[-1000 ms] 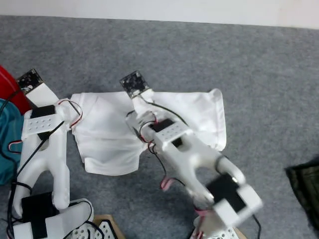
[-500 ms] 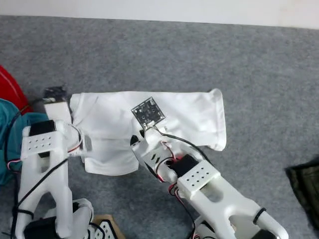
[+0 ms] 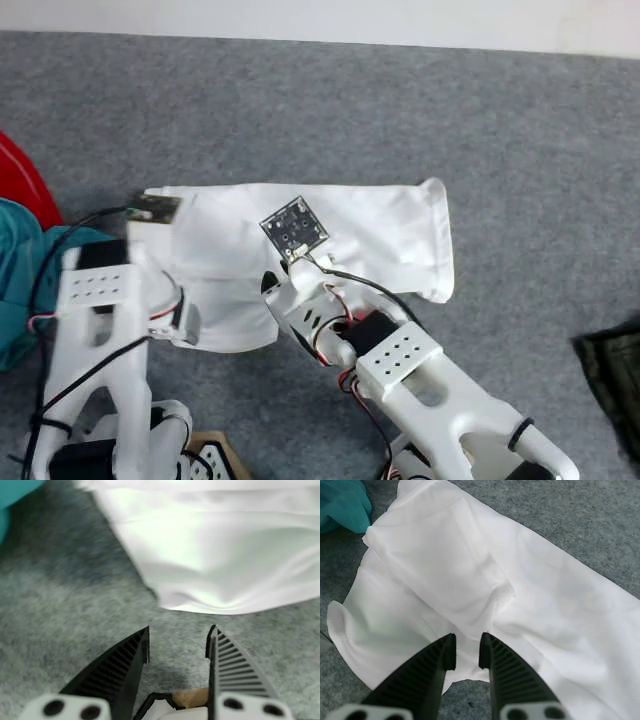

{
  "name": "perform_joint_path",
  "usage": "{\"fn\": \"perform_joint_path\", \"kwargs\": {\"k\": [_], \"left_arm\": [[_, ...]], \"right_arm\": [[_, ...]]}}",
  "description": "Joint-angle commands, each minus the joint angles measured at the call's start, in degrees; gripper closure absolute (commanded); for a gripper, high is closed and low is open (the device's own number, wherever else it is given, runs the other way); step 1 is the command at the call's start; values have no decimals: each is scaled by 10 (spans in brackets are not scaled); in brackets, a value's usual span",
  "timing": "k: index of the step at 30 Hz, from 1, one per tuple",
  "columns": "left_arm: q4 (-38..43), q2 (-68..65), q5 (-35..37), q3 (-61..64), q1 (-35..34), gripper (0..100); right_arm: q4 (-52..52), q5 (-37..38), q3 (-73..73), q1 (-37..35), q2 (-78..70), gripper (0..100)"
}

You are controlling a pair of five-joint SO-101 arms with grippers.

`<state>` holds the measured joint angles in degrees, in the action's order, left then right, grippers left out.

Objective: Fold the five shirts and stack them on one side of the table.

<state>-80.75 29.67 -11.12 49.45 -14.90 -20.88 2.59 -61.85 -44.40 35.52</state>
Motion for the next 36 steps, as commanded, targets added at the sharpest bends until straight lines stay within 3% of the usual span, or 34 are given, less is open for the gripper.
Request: {"fn": "perform_joint_path", "kwargs": {"k": [1, 12, 23, 27, 36], "left_arm": [[-4, 15, 8, -22, 56, 793], [119, 3, 39, 57, 38, 795], [183, -218, 59, -4, 37, 822], [195, -203, 59, -10, 38, 991], [149, -77, 62, 7, 82, 995]], "right_arm": [[-2, 6, 3, -4, 19, 904], [-2, 6, 3, -4, 18, 904], [1, 6, 3, -3, 17, 904], [29, 4, -2, 7, 17, 904], [33, 3, -2, 14, 17, 904]]}}
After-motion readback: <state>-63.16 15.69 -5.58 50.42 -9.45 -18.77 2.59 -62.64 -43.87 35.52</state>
